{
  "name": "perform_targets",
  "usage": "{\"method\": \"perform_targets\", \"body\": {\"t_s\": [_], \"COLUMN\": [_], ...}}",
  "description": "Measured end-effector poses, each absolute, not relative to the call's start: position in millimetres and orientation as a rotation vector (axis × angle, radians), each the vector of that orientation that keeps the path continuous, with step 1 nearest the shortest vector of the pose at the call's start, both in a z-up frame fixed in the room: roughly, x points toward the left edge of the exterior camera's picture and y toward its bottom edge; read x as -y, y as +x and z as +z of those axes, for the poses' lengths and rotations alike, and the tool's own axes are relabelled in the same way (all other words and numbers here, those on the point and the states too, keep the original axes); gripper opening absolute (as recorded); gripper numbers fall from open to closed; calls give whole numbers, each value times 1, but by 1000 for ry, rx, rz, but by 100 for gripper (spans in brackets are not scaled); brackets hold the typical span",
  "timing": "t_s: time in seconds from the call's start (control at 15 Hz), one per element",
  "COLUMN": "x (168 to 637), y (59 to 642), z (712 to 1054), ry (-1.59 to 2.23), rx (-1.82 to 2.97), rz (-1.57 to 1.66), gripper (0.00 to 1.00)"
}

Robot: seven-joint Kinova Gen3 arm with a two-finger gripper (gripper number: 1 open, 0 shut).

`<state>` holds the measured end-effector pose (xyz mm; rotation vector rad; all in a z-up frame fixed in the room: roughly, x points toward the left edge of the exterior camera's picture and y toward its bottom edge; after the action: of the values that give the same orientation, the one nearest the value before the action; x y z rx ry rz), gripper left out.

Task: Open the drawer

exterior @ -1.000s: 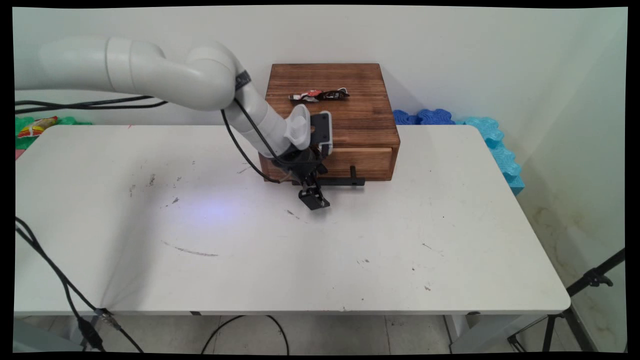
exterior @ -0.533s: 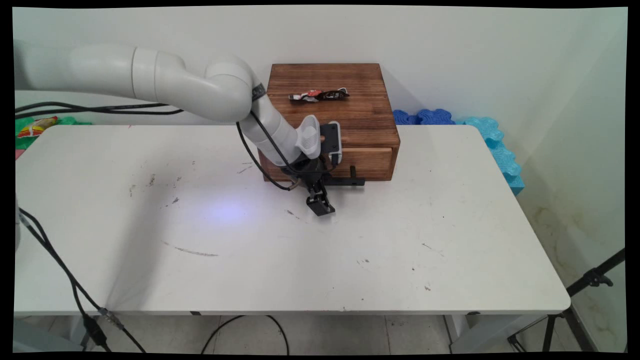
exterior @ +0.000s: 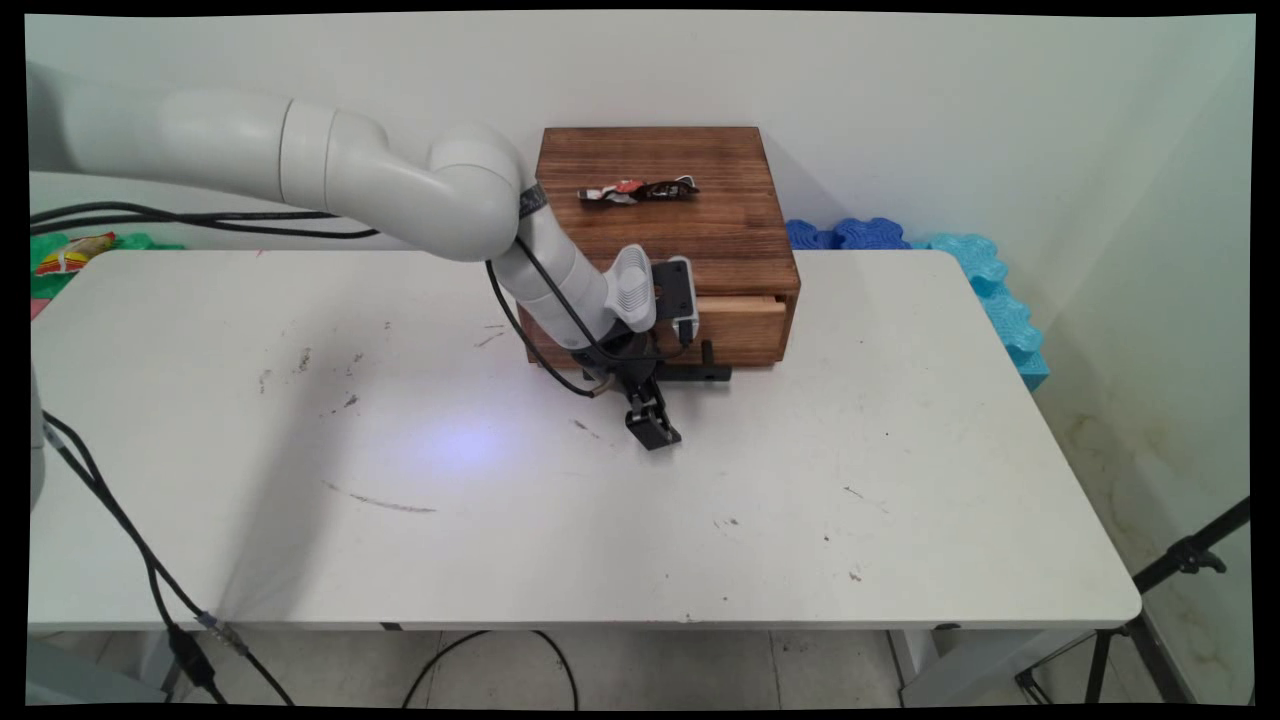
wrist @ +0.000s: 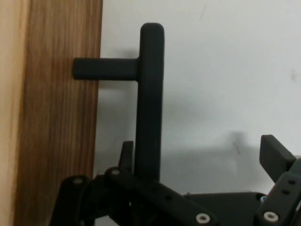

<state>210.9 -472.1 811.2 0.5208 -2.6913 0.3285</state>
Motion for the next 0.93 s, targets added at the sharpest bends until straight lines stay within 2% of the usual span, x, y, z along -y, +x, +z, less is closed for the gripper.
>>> {"method": "perform_targets", "body": {"t_s": [0.93], "x": [419], "y": [191], "z": [819], "ry": [608], "rx": [2681], "rz": [209], "gripper": [100]}}
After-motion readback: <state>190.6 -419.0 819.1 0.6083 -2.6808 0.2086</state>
